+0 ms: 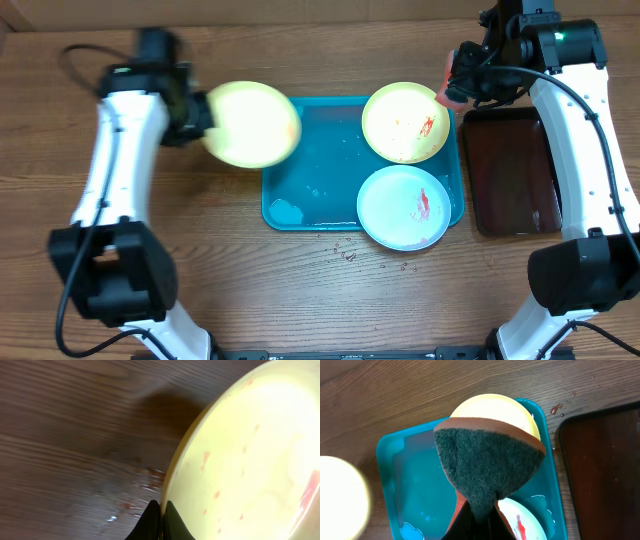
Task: Clean dirty plates on tray and stack at the side
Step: 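Lift the yellow plate with the left gripper and set it left of the tray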
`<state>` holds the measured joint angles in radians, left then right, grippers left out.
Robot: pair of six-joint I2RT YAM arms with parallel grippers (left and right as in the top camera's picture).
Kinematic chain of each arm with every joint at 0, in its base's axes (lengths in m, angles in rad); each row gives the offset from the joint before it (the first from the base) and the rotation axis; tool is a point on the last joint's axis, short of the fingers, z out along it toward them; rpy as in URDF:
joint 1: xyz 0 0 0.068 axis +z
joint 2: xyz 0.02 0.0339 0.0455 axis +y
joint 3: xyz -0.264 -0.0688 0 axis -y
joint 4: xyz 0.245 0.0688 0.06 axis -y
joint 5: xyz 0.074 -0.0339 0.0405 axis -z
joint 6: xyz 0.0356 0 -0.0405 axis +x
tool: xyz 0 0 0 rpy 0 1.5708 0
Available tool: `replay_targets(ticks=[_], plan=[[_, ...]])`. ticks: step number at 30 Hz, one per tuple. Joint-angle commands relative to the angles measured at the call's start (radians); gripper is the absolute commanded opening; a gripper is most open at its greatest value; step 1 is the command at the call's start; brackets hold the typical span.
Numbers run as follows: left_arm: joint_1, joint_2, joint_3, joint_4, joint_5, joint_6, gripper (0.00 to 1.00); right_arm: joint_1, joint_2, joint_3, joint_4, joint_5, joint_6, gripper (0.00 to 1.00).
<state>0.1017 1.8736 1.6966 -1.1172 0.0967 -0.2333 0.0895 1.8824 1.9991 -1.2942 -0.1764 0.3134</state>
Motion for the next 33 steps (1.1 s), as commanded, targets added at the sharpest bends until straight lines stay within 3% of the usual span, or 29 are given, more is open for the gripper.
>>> replay_targets(ticks=[1, 8, 17, 29, 32, 33], plan=[[0.101, -0.030, -0.047, 0.032, 0.080, 0.051, 0.05, -0.002, -0.008, 0.013, 0.006, 0.000, -0.008, 0.04], [0.178, -0.030, -0.208, 0.213, 0.073, 0.025, 0.04, -0.002, -0.008, 0.013, 0.010, 0.000, -0.008, 0.04], [0.174, -0.030, -0.401, 0.404, -0.086, -0.152, 0.04, -0.001, -0.008, 0.013, 0.009, 0.000, -0.008, 0.04], [0.156, -0.030, -0.445, 0.455, -0.066, -0.178, 0.05, -0.001, -0.008, 0.013, 0.009, 0.000, -0.008, 0.04], [0.130, -0.030, -0.445, 0.453, -0.065, -0.171, 0.11, -0.001, -0.008, 0.013, 0.008, 0.000, -0.008, 0.04], [0.120, -0.030, -0.445, 0.452, -0.065, -0.162, 0.19, -0.001, -0.008, 0.013, 0.006, 0.000, -0.008, 0.04]])
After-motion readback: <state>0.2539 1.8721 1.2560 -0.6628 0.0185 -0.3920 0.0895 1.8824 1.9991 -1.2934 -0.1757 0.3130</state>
